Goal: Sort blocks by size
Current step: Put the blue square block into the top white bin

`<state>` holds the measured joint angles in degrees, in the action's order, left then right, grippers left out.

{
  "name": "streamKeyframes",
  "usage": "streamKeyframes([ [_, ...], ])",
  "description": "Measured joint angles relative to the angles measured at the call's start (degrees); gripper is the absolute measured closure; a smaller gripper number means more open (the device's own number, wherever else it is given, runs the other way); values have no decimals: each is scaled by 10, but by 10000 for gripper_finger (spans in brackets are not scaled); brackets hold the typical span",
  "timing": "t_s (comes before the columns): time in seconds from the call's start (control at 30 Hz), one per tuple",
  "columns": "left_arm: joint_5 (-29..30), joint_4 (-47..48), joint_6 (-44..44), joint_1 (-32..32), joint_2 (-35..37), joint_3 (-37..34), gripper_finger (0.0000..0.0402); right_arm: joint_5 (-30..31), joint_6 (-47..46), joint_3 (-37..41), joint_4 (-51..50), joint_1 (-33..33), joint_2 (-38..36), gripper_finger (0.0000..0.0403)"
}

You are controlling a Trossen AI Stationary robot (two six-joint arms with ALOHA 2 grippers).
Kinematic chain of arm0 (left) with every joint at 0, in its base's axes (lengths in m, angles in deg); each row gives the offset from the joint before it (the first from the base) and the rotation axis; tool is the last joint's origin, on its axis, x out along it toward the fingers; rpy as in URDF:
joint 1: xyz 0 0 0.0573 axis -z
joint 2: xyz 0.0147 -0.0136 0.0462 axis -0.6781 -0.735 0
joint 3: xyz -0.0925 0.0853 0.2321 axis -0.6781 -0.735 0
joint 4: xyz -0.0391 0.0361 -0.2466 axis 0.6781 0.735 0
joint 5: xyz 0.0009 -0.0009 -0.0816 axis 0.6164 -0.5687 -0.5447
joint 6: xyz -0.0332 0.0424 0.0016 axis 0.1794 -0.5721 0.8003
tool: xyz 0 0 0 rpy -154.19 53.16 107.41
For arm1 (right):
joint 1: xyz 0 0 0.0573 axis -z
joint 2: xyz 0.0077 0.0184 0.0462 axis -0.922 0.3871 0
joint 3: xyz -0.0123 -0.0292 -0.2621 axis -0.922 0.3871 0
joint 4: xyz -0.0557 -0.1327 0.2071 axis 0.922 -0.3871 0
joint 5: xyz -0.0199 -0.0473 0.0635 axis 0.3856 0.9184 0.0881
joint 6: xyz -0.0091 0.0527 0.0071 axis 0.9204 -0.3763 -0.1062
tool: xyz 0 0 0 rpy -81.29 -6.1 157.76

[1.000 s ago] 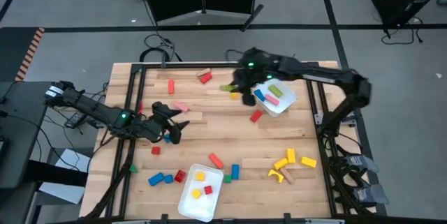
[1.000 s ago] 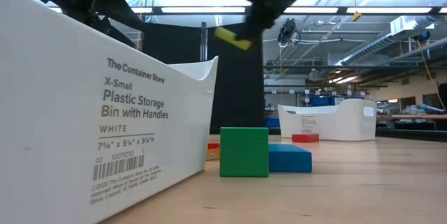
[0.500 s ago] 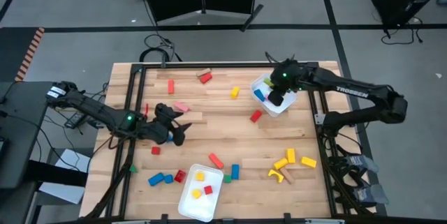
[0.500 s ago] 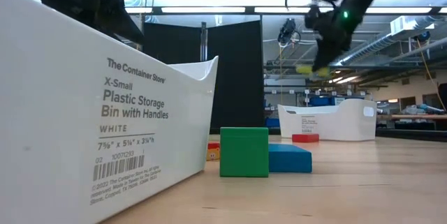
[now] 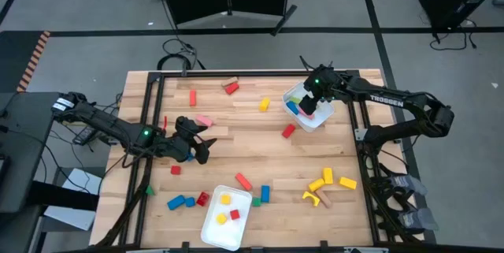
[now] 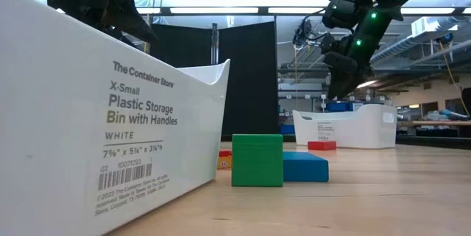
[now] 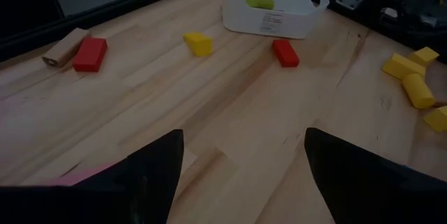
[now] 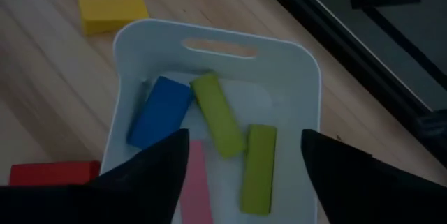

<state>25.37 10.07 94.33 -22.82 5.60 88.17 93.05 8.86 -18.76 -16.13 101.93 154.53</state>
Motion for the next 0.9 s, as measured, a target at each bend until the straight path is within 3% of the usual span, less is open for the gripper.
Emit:
streamKeyframes([
  [0.17, -3, 2, 1, 0, 0, 0, 97, -1, 12, 0, 13, -16, -15, 96],
  [0.47, -7, 7, 4, 0, 0, 0, 97, -79, 48, 0, 74, -101, -49, 127],
  [0.67, -64, 68, 37, -1, -16, 1, 97, -117, 80, 0, 112, -206, -55, 135],
  [0.9, -185, 180, 107, -7, -60, 23, 107, -65, 72, 0, 149, -298, -75, 135],
])
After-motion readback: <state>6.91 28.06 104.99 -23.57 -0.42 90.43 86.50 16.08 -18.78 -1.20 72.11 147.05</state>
